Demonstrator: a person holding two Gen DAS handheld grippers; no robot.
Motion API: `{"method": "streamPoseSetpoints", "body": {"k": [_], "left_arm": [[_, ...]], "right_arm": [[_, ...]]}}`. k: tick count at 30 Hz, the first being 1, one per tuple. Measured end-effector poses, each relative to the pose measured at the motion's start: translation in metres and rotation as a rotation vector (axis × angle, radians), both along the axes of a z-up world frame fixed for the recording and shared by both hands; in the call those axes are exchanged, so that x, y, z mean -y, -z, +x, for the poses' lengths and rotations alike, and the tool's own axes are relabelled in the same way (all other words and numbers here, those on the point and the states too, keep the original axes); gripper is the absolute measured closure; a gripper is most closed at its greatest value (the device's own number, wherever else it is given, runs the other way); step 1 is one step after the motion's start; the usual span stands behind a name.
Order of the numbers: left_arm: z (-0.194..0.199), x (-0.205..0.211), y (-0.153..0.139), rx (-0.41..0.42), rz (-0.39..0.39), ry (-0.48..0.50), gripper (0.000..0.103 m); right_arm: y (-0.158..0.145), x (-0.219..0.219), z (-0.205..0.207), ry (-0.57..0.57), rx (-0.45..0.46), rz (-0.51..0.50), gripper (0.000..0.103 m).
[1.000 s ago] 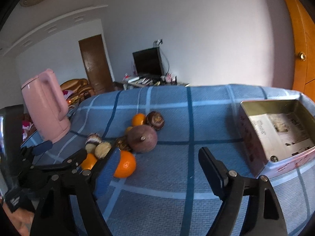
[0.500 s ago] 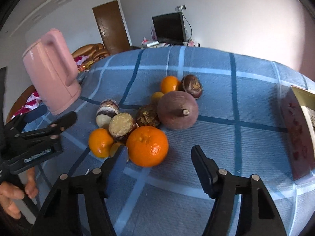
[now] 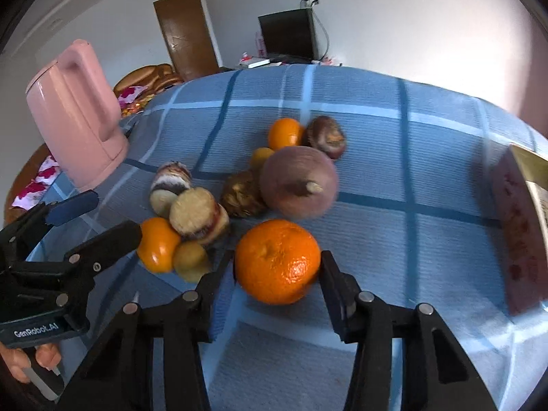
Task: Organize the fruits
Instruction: 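Grasp the large orange with the right gripper while the left gripper grasps a small orange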
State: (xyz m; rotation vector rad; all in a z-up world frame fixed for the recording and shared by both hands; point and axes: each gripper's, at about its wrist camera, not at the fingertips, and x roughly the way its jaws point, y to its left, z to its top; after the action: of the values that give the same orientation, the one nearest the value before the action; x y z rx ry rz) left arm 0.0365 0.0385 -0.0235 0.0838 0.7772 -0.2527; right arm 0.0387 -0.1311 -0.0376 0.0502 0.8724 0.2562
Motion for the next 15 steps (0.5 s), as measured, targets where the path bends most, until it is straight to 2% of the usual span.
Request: {"method": "streamPoseSetpoints", "body": {"k": [2, 4, 6, 9, 12, 13, 14, 15], "left_arm": [[-0.001, 0.006, 0.002, 0.003, 0.009, 0.013, 0.014], [0.001, 0.01, 0.005, -0.005, 0.011, 0.017, 0.025], [0.007, 0.013, 0.011, -0.037, 0.006, 0.027, 0.031], [0.008, 0.018, 0.014, -0.038, -0.004, 0.029, 0.033], [0.012, 0.018, 0.017, -0.041, 0.007, 0.014, 0.033], [0.017, 0.017, 0.02, -0.063, 0.007, 0.006, 0.033], [0.026, 0.018, 0.029, -0.124, 0.007, -0.004, 0.034], [0.028, 0.017, 0.03, -0.139, 0.001, -0.004, 0.033]], "right_arm": [[-0.003, 0.007, -0.008, 0.0, 0.008, 0.016, 0.053], [-0.006, 0.019, -0.02, 0.008, 0.02, 0.044, 0.053], [-0.007, 0.033, -0.032, 0.028, 0.036, 0.053, 0.053], [-0.005, 0.044, -0.038, 0.058, 0.039, 0.062, 0.053], [-0.008, 0.053, -0.037, 0.079, 0.036, 0.114, 0.053], [-0.01, 0.056, -0.04, 0.079, 0.036, 0.126, 0.053], [-0.01, 0.056, -0.039, 0.078, 0.035, 0.136, 0.053], [-0.01, 0.055, -0.039, 0.077, 0.035, 0.137, 0.053]]}}
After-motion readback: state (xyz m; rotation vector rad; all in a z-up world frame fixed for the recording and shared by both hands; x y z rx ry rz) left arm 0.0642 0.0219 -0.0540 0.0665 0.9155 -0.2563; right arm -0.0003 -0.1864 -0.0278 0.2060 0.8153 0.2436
